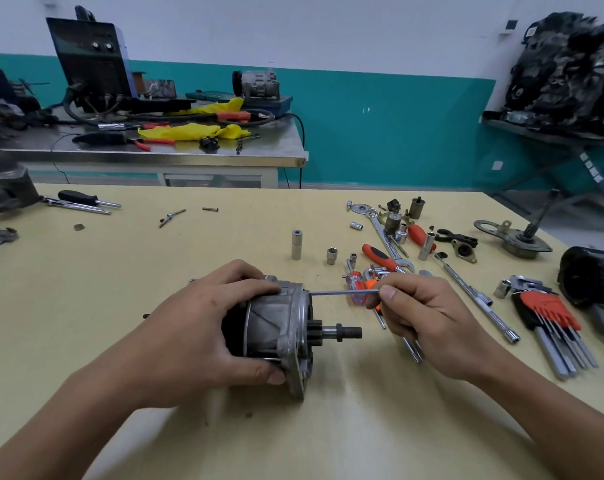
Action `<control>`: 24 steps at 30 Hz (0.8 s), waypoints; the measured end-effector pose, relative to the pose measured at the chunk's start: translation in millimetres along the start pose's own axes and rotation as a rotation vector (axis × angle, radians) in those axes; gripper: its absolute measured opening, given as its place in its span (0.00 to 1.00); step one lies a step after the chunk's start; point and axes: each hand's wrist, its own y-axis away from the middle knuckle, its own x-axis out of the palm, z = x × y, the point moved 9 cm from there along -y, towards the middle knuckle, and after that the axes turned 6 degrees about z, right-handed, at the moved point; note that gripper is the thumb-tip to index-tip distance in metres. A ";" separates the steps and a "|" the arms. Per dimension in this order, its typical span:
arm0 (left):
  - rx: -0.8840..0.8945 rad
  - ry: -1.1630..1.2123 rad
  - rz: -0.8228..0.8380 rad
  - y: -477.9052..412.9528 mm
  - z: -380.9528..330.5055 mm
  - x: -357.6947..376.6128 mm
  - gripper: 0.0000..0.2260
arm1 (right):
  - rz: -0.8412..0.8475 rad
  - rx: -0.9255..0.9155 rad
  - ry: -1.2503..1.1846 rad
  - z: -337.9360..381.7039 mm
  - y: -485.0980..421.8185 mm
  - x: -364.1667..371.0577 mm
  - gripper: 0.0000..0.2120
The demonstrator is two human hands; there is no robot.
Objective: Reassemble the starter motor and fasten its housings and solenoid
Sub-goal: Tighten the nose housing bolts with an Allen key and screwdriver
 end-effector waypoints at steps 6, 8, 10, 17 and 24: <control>-0.006 -0.011 0.003 0.2 1.9 0.5 0.39 | 0.017 -0.034 0.085 4.8 2.7 1.0 0.13; -0.011 -0.013 0.007 0.5 2.1 0.9 0.40 | 0.010 -0.049 0.133 5.9 3.4 0.4 0.13; -0.013 -0.019 0.010 0.6 2.1 1.0 0.40 | 0.001 -0.082 0.244 10.5 3.9 -0.3 0.12; -0.025 -0.023 0.021 0.6 1.7 1.7 0.39 | 0.024 -0.417 0.878 48.1 14.5 7.6 0.14; -0.034 -0.043 0.048 0.9 -2.3 2.7 0.37 | 0.024 -0.478 0.906 51.5 15.3 9.4 0.12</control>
